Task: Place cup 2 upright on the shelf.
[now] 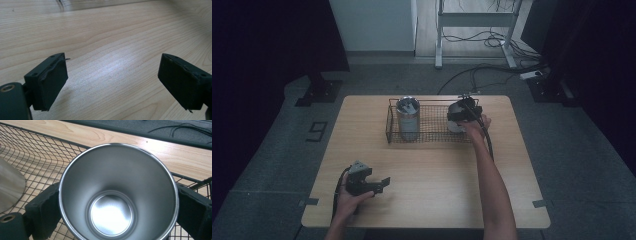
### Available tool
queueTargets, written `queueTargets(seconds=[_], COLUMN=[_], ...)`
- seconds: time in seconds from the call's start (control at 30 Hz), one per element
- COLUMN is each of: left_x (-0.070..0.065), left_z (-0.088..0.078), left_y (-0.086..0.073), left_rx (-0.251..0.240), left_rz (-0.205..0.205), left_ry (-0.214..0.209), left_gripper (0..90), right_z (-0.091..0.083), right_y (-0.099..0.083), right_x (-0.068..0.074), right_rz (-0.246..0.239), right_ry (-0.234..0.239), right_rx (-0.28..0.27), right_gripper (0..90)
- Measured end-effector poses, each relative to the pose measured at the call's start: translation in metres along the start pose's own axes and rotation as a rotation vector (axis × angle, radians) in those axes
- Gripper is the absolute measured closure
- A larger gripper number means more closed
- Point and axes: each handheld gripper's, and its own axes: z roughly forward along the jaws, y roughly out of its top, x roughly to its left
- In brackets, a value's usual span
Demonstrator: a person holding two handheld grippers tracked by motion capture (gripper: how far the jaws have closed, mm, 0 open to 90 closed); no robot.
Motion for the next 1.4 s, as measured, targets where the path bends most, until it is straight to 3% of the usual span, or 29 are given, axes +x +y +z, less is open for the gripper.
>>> queueTargets(seconds=[0.27, 0.43, 0.6, 1.03, 1.4], left_x=[-0.001, -0.001, -0.001, -0.001, -0.002], left_z=[0.0, 0.0, 0.0, -0.001, -0.002], left_y=[0.0, 0.0, 0.0, 0.0, 0.0], left_rx=[0.0, 0.001, 0.002, -0.001, 0.001], left_rz=[0.001, 0.002, 0.002, 0.002, 0.006], left_ry=[-0.004, -0.005, -0.005, 0.002, 0.007], left_gripper=[9.2, 9.2, 9.2, 9.2, 9.2], right_z=[-0.002, -0.004, -0.016, -0.046, -0.075], right_y=[-0.001, -0.001, -0.001, -0.006, -0.032], right_x=[0.006, 0.006, 0.004, 0.0, -0.004], right_rz=[-0.03, -0.018, -0.003, 0.025, 0.027], right_ry=[-0.021, 0.001, 0.009, 0.051, 0.093], right_rx=[0.022, 0.016, -0.077, -0.158, -0.2], right_gripper=[5.4, 0.8, 1.6, 2.6, 7.6])
